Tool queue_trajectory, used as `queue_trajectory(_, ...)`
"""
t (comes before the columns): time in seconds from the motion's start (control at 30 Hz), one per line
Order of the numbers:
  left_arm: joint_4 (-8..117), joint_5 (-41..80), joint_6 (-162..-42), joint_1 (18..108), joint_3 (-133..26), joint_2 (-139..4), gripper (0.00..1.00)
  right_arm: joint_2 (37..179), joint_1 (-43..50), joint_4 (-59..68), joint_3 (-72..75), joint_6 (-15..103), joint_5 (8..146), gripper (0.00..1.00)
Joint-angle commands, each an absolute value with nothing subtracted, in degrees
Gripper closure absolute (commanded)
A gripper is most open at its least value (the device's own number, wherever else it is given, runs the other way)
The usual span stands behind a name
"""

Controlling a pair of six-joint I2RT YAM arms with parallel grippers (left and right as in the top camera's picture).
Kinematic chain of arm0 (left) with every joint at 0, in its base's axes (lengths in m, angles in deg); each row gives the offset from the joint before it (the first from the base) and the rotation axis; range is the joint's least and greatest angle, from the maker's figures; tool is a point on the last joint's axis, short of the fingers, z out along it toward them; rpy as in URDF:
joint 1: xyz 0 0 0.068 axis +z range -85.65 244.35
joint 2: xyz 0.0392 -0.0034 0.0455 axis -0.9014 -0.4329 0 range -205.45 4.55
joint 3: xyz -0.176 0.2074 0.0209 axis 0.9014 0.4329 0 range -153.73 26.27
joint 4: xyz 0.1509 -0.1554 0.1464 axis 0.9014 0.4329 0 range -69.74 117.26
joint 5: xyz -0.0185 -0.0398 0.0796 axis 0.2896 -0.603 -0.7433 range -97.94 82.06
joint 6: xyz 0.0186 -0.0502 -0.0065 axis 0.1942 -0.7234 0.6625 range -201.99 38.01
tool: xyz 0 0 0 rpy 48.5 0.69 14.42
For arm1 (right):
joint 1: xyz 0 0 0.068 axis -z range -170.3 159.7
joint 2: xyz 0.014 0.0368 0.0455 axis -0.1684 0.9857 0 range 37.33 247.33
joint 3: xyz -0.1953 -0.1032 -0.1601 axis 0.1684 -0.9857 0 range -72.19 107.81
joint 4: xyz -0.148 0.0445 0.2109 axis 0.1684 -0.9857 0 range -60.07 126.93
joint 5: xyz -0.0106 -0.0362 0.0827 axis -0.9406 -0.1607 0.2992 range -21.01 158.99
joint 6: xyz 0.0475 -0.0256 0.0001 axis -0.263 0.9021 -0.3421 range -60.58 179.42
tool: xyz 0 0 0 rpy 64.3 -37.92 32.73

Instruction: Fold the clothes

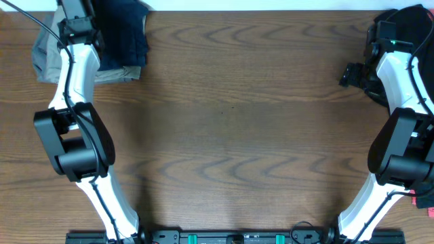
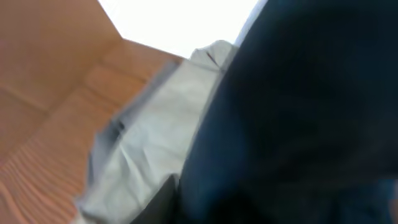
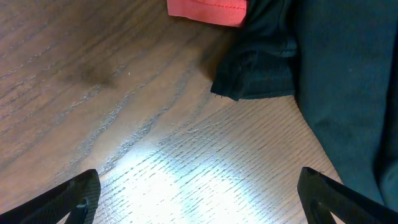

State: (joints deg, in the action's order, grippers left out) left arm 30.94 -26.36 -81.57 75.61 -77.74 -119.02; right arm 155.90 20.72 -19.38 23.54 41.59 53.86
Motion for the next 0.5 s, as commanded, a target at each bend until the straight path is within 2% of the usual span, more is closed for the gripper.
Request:
queue_trajectory(0.0,29.4,-27.7,-76.4,77.5,-79.8,-120.2,0.3,156.2,20.4,-19.4,23.6,40.6,53.4,0.01)
queue_trajectory(0.13,29.1,-27.8,-73.6,78.9,-79.8,-120.2,0.3,156.2,20.3,-19.4,23.6,40.6,53.4,0.01)
queue_trajectory(0.4,34.2,-27.7,-75.7,78.9,-79.8,-119.0,0.27,156.2,20.3,-19.4,23.6,40.6,53.4,0.01)
queue_trajectory(0.47,37.1,-27.7,-78.2,78.8,-79.8,-119.0,0.47,156.2,20.3,-19.4,23.6,40.6,53.4,0.01)
